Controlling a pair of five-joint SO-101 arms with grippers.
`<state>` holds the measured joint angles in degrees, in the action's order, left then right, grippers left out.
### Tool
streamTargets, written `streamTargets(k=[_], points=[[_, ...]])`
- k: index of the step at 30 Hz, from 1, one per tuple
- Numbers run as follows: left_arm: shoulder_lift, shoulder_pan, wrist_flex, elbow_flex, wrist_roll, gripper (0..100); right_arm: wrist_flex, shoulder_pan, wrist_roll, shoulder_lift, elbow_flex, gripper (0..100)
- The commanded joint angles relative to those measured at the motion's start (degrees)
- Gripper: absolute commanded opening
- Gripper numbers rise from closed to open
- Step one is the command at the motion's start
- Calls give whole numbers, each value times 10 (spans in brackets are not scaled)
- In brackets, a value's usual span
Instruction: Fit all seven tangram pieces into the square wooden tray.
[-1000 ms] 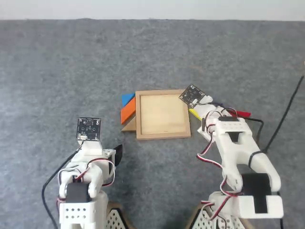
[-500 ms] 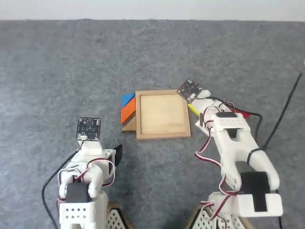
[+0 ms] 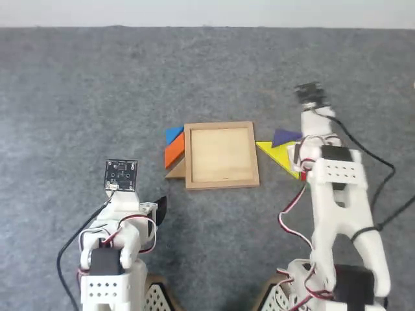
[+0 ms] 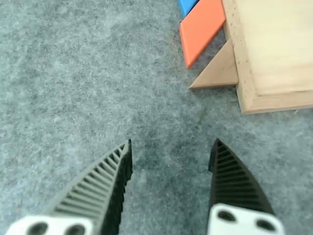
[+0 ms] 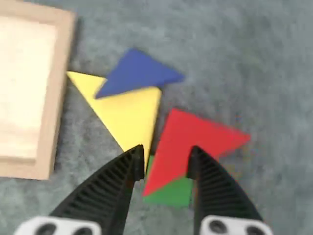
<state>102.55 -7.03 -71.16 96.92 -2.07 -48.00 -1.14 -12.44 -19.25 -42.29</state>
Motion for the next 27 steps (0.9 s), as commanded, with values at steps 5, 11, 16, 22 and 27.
streamTargets(k=[5,11,16,22,27], points=[[6,0,-4,-4,4,245,-63,-19,24,55,90,198],[6,0,-4,-4,4,245,-81,-20,100,196,171,198],[6,0,-4,-4,4,245,-80,-4,108,258,188,198],[6,0,-4,-4,4,245,-42,-7,107,275,188,195],[6,0,-4,-4,4,245,-14,-7,91,276,189,185]])
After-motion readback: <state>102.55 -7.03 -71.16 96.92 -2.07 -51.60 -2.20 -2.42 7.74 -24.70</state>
